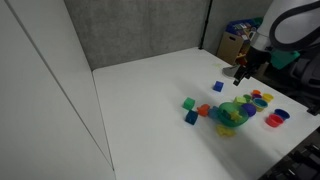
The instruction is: Take the yellow toy out of the bowl
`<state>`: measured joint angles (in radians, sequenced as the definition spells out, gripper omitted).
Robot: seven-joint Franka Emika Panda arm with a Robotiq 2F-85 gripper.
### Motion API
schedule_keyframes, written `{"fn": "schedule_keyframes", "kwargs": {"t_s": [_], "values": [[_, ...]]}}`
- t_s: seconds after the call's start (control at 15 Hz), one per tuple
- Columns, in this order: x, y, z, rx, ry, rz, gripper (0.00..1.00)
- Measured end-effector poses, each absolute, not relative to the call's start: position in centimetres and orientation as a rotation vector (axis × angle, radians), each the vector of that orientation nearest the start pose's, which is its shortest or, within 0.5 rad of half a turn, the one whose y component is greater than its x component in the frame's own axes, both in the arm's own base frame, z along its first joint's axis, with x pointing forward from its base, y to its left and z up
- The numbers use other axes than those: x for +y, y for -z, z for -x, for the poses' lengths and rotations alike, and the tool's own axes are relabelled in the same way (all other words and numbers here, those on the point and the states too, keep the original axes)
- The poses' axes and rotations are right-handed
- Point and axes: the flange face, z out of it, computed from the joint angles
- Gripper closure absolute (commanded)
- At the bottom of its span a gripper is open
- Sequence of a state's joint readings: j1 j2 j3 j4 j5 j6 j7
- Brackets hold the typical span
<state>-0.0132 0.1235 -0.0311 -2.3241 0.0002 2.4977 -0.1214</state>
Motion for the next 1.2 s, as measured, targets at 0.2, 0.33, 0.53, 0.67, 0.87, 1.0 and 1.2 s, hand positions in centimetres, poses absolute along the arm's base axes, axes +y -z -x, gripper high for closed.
{"fn": "schedule_keyframes", "kwargs": {"t_s": [0.2,0.33,0.53,0.67,0.87,1.0,1.2], "values": [[-2.8,-27.4,-52.2,-0.106,0.044,3.147,0.0],[-2.7,-27.5,-52.2,-0.111,0.047,3.146,0.0],[-2.9,-26.8,-52.1,-0.109,0.039,3.149,0.0],[-3.4,-25.2,-51.9,-0.095,0.035,3.151,0.0],[-4.3,-21.7,-51.6,-0.078,0.041,3.154,0.0],[-4.8,-19.6,-51.4,-0.081,0.046,3.155,0.0],[-5.3,-16.5,-51.0,-0.098,0.045,3.149,0.0]]}}
